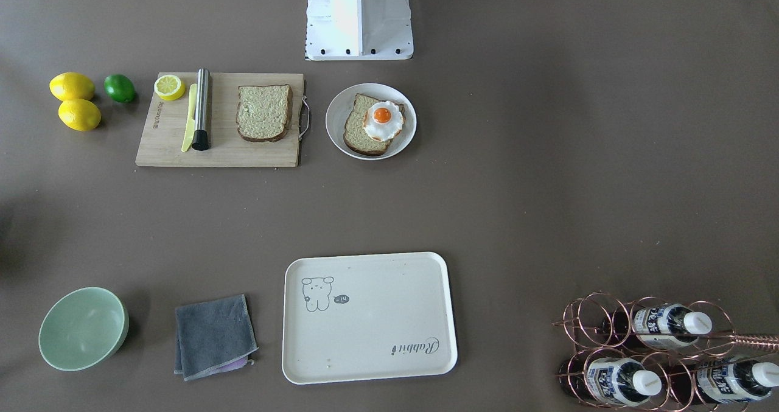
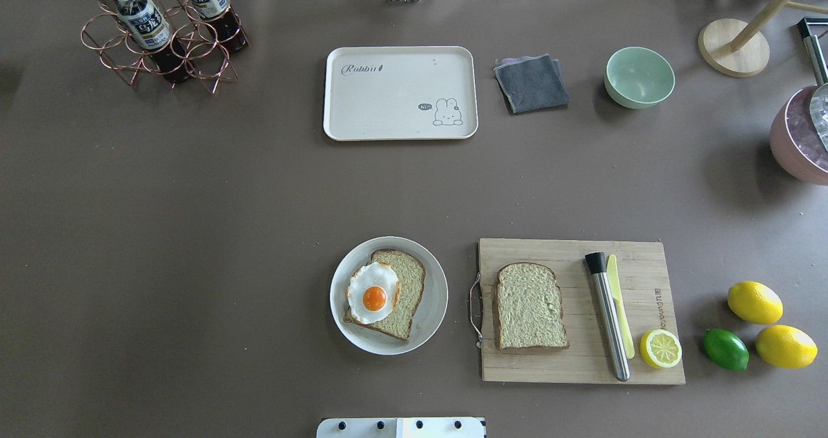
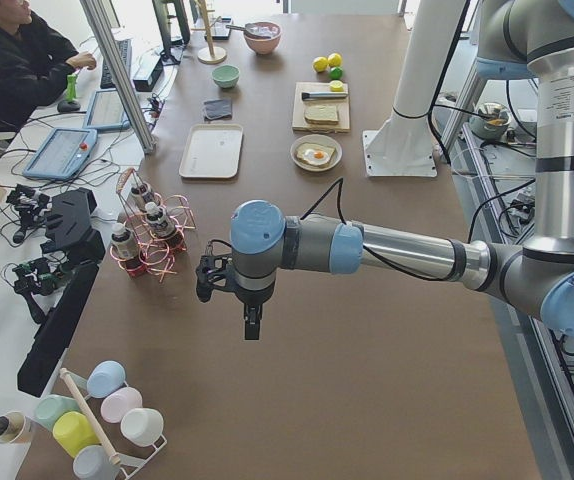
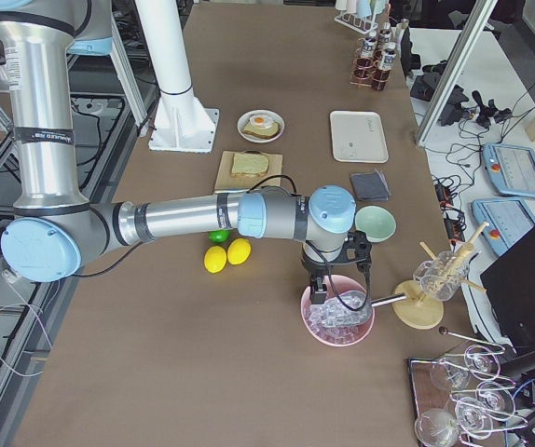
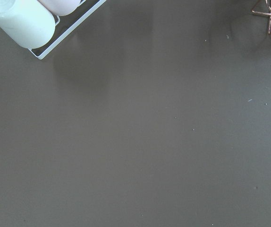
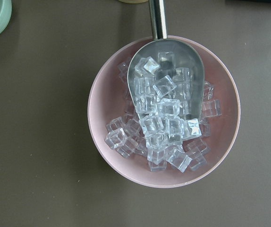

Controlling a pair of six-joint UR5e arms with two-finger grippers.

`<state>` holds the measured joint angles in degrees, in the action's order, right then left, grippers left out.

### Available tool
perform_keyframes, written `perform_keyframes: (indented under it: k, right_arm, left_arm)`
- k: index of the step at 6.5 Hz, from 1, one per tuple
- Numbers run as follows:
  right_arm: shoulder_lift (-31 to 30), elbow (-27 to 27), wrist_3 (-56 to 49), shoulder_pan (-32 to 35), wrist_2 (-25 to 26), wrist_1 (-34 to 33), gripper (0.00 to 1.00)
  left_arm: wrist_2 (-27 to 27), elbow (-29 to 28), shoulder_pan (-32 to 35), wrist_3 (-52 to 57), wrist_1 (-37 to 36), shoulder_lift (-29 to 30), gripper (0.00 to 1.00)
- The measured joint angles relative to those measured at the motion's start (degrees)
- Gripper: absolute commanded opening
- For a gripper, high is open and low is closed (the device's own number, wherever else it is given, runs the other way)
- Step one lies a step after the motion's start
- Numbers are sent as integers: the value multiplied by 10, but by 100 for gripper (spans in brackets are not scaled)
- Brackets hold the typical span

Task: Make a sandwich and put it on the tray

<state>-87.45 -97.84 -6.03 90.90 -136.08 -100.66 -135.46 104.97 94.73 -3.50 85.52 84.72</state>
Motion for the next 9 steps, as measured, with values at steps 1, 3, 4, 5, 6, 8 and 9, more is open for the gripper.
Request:
perform_keyframes:
  k: [1,3,4,5,6,8,9]
  right_arm:
    - [1,-2,0,-2,-2,0,99]
    - [-3,-6,0,-3,-8,4,99]
    - [-4,-6,0,-3,-9,11,99]
    - [-6,-5,1,-3,-10,17,99]
    - [-8,-4,1,-3,-10,19,99]
    - [-16,-6,1,-3,-9,21,99]
    - [-19,-6,1,-2,-8,21,99]
  left_arm:
    - [0,1,1,0,0,-1,98]
    - [-1,3,2,-1,0,-2,98]
    - [-1,5,2,-1,0,-1,98]
    - [-2,5,2,-1,0,-1,98]
    - [-3,5,3,0,1,0,98]
    - [-3,4,5,-1,2,2,98]
    - [-4,3,6,-2,2,-3,98]
